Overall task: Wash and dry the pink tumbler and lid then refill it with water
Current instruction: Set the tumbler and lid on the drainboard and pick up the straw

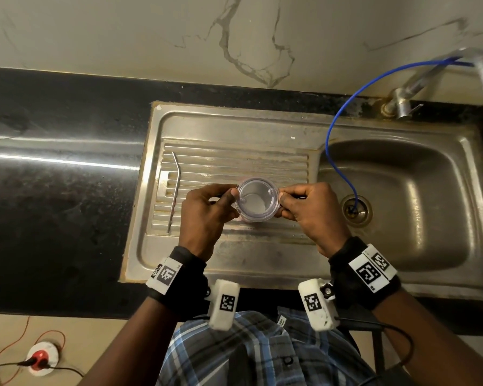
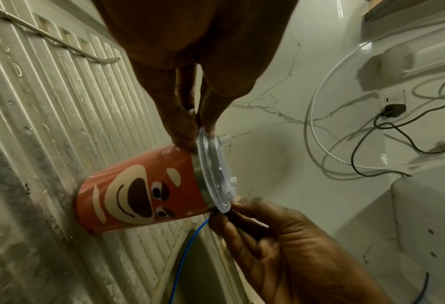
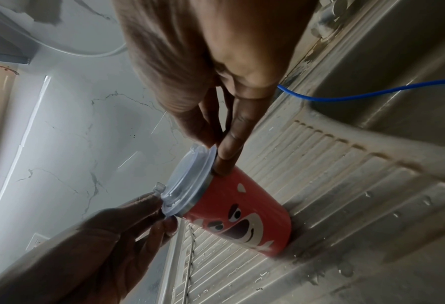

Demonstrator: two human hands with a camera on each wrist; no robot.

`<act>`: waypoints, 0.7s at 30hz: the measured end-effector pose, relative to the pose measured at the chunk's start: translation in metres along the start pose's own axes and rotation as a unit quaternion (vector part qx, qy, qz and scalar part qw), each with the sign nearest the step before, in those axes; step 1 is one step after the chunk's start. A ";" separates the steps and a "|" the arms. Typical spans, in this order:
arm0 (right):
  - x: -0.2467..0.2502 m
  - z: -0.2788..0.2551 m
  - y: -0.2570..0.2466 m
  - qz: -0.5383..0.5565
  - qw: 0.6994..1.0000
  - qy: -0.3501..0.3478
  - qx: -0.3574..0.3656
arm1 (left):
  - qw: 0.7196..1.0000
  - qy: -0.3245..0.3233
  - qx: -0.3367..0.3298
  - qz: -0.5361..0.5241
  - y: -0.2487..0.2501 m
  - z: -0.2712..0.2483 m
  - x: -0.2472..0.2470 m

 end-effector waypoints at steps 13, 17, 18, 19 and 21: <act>-0.109 -0.069 -0.085 -0.108 0.951 -0.110 0.268 | 0.944 0.096 -0.103 0.300 -0.049 0.016 0.106; -0.203 -0.041 -0.058 -0.216 0.946 -0.180 0.164 | 0.920 0.121 -0.104 0.359 -0.054 0.021 0.134; -0.219 -0.032 -0.052 -0.235 0.945 -0.170 0.150 | 0.922 0.123 -0.101 0.353 -0.054 0.020 0.140; -0.233 -0.023 -0.047 -0.250 0.945 -0.163 0.137 | 0.925 0.126 -0.099 0.345 -0.053 0.018 0.145; -0.253 -0.010 -0.036 -0.274 0.942 -0.159 0.112 | 0.931 0.141 -0.091 0.325 -0.051 0.011 0.155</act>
Point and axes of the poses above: each hand's wrist, its own z-axis towards the middle knuckle, its own x-axis out of the back of the hand, y = z × x, the point moved 5 cm from there along z, towards the middle knuckle, and after that the axes turned 15 degrees about y, right-handed, at the moved point
